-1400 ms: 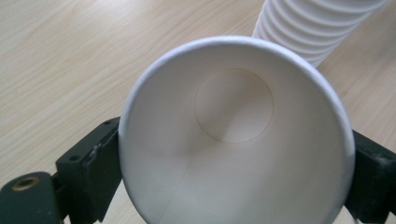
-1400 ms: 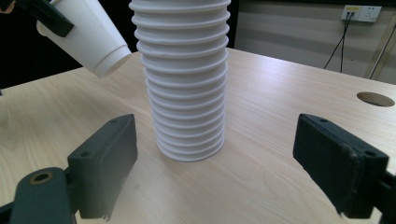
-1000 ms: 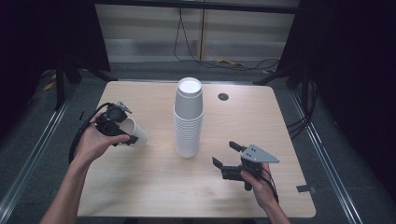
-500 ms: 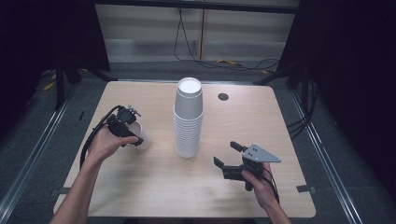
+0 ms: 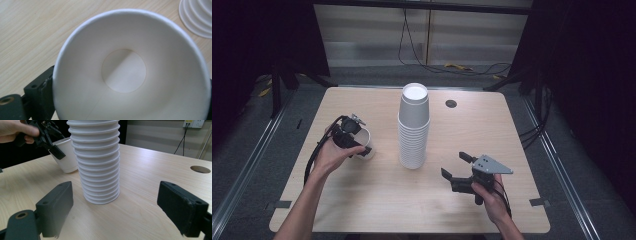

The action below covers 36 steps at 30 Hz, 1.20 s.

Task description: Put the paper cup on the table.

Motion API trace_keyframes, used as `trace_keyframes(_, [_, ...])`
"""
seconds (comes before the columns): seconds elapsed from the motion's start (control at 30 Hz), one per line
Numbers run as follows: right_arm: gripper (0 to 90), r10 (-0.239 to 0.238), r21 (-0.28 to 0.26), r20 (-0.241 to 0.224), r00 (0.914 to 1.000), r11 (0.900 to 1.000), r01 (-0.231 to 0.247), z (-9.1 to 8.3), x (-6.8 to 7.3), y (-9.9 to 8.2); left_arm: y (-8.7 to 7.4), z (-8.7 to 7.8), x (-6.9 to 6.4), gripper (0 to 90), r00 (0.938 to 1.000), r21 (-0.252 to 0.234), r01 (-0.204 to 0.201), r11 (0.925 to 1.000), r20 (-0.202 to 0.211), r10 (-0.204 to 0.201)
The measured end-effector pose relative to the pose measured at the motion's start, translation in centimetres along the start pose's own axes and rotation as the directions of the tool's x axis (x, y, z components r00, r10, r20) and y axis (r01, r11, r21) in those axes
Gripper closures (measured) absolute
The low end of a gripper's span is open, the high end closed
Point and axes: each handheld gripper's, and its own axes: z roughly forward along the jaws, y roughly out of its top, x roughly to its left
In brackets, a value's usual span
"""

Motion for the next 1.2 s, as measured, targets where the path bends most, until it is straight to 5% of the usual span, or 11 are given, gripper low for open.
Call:
trace_keyframes(0.13, [13.6,0.003,-0.001,-0.002,1.0000,1.0000,-0.003,0.0,0.0,0.0,-0.4,0.6,0.1,4.5,0.9984,-0.033,0.039,0.9987,0.042,-0.037])
trace_keyframes(0.27, [13.6,0.000,0.003,0.000,1.0000,1.0000,0.000,0.0,0.0,0.0,-0.9,0.9,-0.3,6.9,0.9995,-0.065,-0.008,0.9979,0.030,0.010])
trace_keyframes(0.47, [13.7,0.000,0.004,-0.005,1.0000,1.0000,0.000,0.0,0.0,0.0,-1.7,1.5,-0.4,9.6,0.9993,-0.099,-0.015,0.9949,0.033,0.019])
trace_keyframes(0.93, [13.6,0.003,0.003,-0.003,1.0000,1.0000,-0.003,0.1,-0.1,-0.1,-4.6,2.0,0.5,15.7,0.9963,-0.170,0.033,0.9849,0.084,-0.019])
trace_keyframes(1.2, [13.5,0.000,0.000,-0.004,1.0000,1.0000,0.000,0.1,-0.1,-0.1,-5.9,1.5,0.5,15.8,0.9932,-0.229,0.089,0.9694,0.093,-0.069])
